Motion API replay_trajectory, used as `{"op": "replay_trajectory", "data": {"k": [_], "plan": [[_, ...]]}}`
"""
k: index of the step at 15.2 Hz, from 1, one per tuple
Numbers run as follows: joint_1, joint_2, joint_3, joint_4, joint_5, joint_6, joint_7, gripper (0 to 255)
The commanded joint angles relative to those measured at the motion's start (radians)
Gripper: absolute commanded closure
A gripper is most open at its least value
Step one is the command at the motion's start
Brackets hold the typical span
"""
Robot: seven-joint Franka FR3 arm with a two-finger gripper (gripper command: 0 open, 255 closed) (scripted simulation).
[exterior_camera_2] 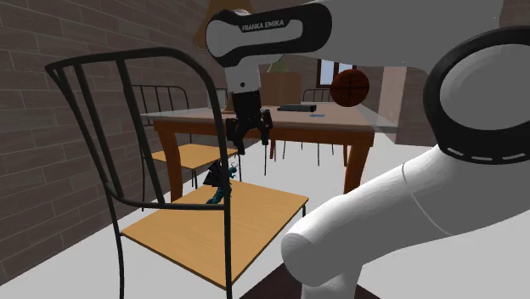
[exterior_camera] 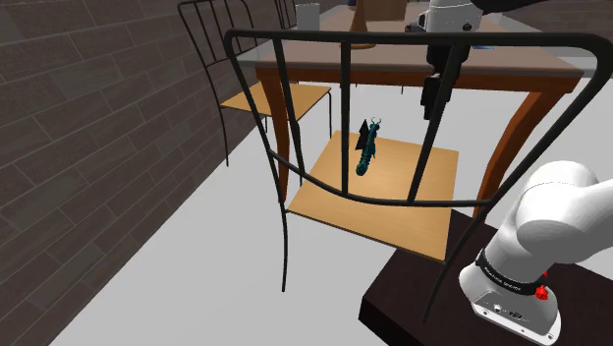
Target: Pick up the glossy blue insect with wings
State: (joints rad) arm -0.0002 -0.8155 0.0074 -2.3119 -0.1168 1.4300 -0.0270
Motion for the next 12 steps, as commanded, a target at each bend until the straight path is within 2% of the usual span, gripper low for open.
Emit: {"op": "replay_trajectory", "data": {"k": [1,7,12], "plan": [[0.0,0.0,0.0,0.0,0.0,0.0,0.0,0],[-0.095,0.277,0.071,0.121,0.092,0.066,0.333,0],[-0.16,0.502,0.092,0.248,0.146,0.104,0.589,0]]}}
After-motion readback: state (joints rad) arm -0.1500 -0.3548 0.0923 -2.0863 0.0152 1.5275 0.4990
